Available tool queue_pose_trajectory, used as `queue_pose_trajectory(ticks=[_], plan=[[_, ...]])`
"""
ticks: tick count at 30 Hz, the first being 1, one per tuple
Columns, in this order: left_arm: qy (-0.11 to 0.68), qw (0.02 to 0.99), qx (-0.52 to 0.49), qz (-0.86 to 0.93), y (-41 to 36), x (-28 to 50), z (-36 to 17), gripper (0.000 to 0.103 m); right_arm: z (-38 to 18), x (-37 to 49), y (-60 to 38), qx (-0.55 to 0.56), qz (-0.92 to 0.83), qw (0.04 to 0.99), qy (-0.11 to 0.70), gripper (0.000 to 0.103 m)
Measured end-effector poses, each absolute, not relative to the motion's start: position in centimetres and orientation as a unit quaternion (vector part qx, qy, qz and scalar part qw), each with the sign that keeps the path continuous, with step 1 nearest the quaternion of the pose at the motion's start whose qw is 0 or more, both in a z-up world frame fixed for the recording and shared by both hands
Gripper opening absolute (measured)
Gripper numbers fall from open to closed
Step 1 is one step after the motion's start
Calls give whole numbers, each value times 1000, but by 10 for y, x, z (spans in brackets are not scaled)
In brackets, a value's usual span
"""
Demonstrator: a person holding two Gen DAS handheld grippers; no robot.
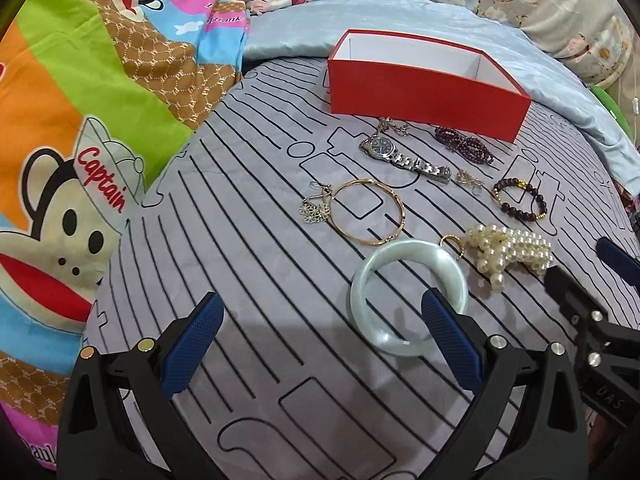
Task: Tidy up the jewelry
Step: 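Move left gripper to the jade bangle while right gripper approaches the pearl bracelet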
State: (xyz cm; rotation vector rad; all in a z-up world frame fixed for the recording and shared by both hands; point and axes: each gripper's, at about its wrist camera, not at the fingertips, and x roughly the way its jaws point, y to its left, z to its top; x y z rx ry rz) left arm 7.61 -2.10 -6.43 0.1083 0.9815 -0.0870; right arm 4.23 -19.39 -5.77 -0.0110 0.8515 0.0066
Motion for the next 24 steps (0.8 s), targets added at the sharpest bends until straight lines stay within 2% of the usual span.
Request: queue_pose_trajectory(ticks=[11, 17, 19, 20, 22, 24], plan=[[488, 870, 53, -48, -25, 91, -79, 96, -65, 70, -186, -69, 73, 906, 411, 83], [498, 864, 47, -52, -25, 97, -84, 92, -73, 79, -188, -55, 112, 895, 428, 73], [499, 864, 48, -53, -25, 98, -85, 91, -75, 80, -188, -46, 119, 890, 437, 61], [499, 863, 48, -54, -26, 98, -86, 89, -77, 79, -188, -41, 121, 888, 442, 59], [503, 861, 46, -58, -26, 99, -87, 84, -81, 77, -188, -33, 118, 883, 453, 46], [511, 857, 37, -65, -24, 100, -90, 82, -83, 74, -189, -27, 112, 883, 455, 39]])
